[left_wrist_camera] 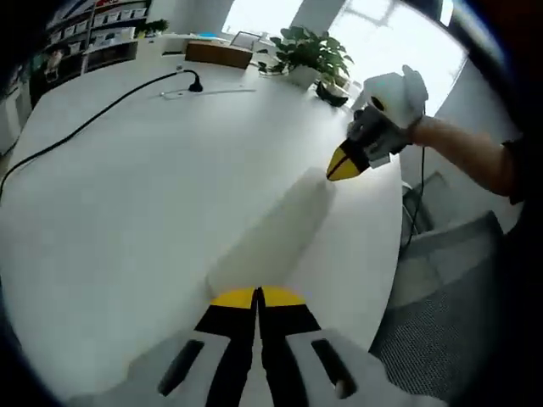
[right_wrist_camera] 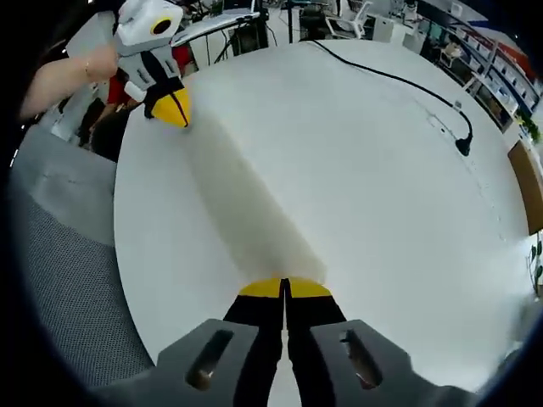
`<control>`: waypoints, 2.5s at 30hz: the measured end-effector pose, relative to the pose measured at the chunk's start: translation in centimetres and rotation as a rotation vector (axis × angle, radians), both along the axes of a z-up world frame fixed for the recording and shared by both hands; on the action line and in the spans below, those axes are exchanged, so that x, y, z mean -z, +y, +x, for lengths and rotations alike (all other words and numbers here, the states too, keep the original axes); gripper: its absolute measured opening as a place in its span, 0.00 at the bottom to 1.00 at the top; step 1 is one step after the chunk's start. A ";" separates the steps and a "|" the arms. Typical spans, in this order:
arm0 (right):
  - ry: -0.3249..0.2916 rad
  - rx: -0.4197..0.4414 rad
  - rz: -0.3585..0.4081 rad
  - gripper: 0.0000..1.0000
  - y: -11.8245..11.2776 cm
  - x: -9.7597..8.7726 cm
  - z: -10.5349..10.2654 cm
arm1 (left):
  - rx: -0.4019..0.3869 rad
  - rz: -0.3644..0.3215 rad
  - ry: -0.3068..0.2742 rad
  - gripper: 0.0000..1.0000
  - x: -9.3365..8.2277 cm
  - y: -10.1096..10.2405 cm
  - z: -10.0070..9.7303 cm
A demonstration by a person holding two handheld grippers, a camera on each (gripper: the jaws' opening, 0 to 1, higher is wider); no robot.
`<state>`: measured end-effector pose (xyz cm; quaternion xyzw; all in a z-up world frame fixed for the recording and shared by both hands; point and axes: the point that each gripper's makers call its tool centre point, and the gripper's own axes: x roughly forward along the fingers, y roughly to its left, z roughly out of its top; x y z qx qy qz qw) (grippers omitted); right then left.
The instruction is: Arrange the utensils inside the cutlery case until each visible utensil rests in its matching compartment.
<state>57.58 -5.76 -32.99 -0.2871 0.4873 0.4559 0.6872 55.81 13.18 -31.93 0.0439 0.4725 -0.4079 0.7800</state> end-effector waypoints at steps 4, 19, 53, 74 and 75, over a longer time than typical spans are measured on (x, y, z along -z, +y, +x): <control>-0.040 -0.040 -0.046 0.00 -0.3 -0.3 0.1 | 0.019 0.015 -0.022 0.01 0.4 -0.3 0.5; 0.033 -0.054 -0.165 0.00 -0.2 0.6 0.3 | 0.077 0.259 0.042 0.00 1.3 0.8 0.5; 0.068 -0.008 -0.174 0.00 0.5 0.5 1.6 | 0.105 0.317 0.037 0.00 1.2 -0.7 1.5; 0.075 -0.032 -0.179 0.00 1.2 0.4 0.4 | 0.185 0.338 0.039 0.00 1.2 -2.0 0.9; 0.073 -0.047 -0.185 0.00 1.2 0.4 0.4 | 0.211 0.344 0.031 0.00 1.2 -2.0 1.0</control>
